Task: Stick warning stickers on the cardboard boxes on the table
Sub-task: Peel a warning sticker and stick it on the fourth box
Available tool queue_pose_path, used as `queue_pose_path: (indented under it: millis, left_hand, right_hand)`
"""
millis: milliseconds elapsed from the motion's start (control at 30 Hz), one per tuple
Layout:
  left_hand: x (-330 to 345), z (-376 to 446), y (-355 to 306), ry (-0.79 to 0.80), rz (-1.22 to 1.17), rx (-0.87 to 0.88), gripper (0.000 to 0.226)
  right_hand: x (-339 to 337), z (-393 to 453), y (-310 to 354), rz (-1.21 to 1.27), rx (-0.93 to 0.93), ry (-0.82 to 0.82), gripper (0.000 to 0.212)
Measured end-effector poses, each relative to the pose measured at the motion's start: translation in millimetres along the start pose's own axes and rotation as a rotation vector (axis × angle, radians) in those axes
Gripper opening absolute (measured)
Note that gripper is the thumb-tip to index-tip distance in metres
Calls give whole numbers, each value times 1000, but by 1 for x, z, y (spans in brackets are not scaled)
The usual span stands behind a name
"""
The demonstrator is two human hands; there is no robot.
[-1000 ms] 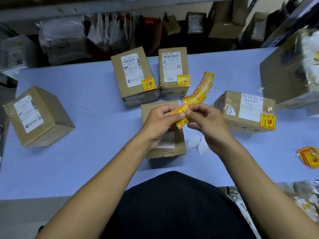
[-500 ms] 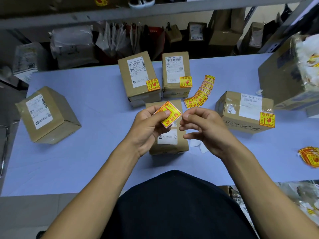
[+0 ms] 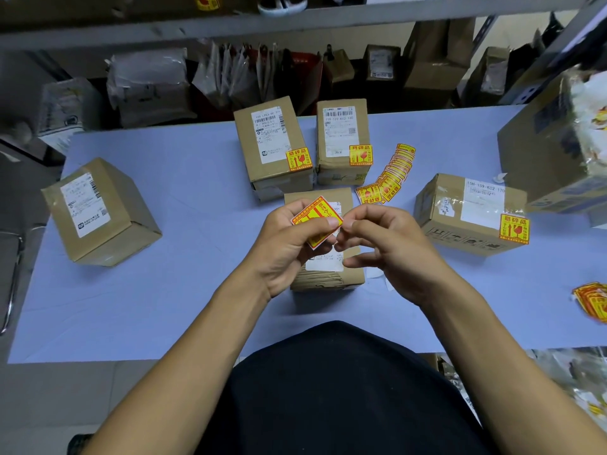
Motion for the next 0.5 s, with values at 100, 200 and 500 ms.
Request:
queue_pose_path:
  millis: [100,200,500]
  left_hand:
    - [1,-1,-3,16,-17,-23,20]
    - [2,-2,-3,32,0,-44,23]
    - [4,-4,-8,107,4,-86,34]
  right_hand:
    - [-3,-2,1,29,11,21,21]
    - [-4,-2,2,22,4,46,23]
    - [-3,-4,3,-12,-50,110,17]
Point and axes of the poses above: each hand's wrist, its own z-axis towards the middle knuckle, its own x-axis out of the palm, y = z × x, the point moved 3 cm from there along z, towards the middle knuckle, and after that the axes turned 1 degree about y, right-handed, at the moved point
